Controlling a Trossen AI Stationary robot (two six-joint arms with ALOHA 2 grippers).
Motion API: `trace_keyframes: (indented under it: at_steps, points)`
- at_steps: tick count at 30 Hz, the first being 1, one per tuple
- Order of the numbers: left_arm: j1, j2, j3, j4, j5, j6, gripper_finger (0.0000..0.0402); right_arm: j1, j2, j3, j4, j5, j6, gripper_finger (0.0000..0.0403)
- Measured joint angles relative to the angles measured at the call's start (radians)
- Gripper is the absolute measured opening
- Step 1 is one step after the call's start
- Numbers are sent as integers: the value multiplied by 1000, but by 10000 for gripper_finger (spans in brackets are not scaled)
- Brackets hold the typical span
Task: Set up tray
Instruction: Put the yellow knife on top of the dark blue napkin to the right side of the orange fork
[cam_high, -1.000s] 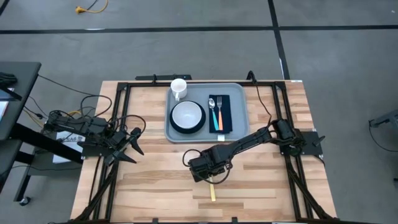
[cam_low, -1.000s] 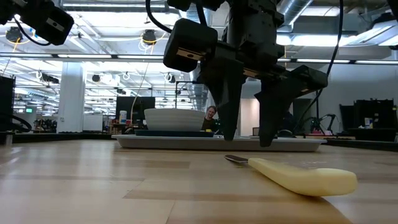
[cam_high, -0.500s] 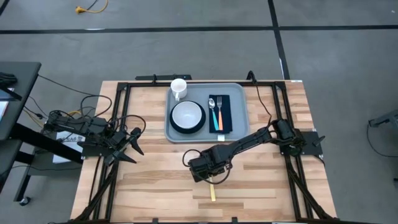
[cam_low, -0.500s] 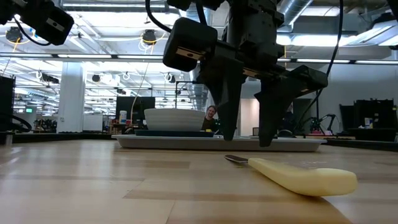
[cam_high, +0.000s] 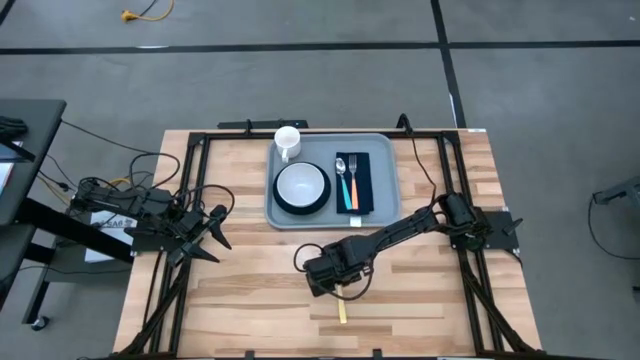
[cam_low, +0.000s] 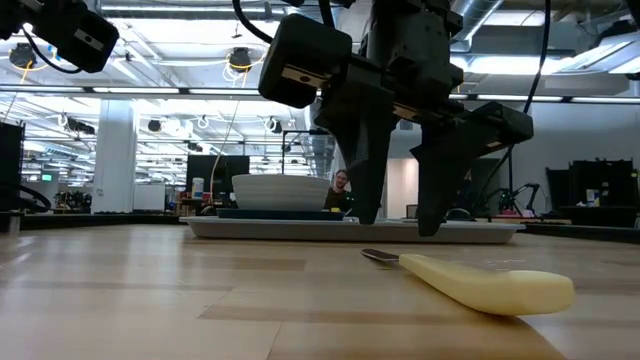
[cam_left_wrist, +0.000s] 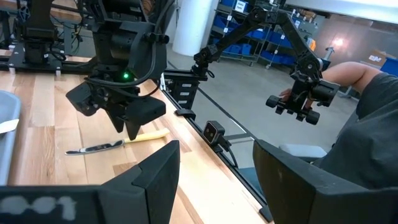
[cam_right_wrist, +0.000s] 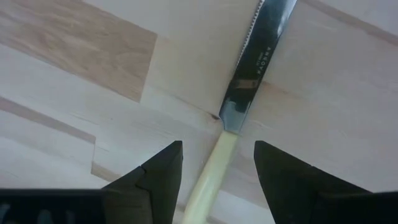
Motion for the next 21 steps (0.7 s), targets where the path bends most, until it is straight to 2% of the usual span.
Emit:
trace_keyframes:
  at_steps: [6,11,21]
  points:
    - [0,0,0,0,0,0,193,0,30,0,15,-1,-2,193]
    - [0,0,0,0,0,0,193,-3,71,3,36,-93,-16,195]
    - [0,0,0,0,-2,0,193,-5,89,4,20,-75,-7,189]
